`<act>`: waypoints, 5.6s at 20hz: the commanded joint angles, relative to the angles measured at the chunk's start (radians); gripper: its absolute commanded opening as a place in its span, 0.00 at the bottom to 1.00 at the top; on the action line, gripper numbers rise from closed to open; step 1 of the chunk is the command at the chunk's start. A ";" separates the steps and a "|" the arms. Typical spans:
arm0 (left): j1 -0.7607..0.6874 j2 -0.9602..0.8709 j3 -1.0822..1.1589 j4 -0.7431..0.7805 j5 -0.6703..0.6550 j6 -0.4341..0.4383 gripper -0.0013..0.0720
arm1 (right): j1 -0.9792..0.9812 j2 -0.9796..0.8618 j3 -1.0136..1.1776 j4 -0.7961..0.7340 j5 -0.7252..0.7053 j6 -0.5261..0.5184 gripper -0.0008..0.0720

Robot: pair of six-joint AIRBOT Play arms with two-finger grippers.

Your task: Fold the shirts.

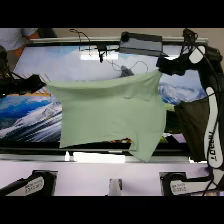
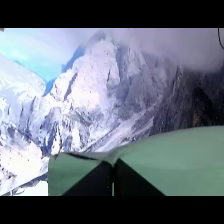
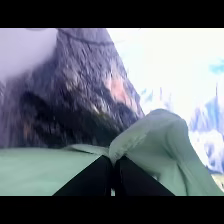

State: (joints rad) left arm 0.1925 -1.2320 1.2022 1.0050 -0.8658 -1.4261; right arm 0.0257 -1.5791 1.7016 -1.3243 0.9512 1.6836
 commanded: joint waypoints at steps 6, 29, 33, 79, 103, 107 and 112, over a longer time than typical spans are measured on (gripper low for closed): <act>-0.006 -0.208 0.029 -0.127 0.206 0.000 0.07 | 0.009 -0.126 0.000 -0.012 -0.191 0.034 0.05; 0.045 -0.253 -0.020 0.035 -0.455 0.035 0.82 | 0.008 -0.171 -0.059 -0.255 0.505 -0.042 0.62; 0.177 -0.216 0.019 0.035 -0.633 0.034 0.81 | -0.130 -0.105 -0.060 -0.238 0.671 -0.063 0.61; 0.013 0.137 -0.698 -0.089 -0.219 0.083 0.07 | -0.226 0.277 -1.002 0.166 0.113 -0.142 0.04; 0.013 -0.310 0.072 -0.091 -0.163 -0.032 0.07 | -0.146 -0.058 -0.363 0.493 -0.299 -0.195 0.04; 0.013 -0.378 0.082 -0.090 -0.166 -0.046 0.10 | -0.128 -0.108 -0.363 0.465 -0.314 -0.184 0.08; 0.009 -0.403 0.107 -0.160 -0.232 -0.044 0.93 | -0.129 -0.052 -0.362 0.275 -0.274 -0.227 0.90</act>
State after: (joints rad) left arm 0.2005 -1.6211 1.2884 0.8803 -1.0546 -1.4677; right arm -0.1055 -1.6566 1.3369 -0.9062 0.6601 1.4734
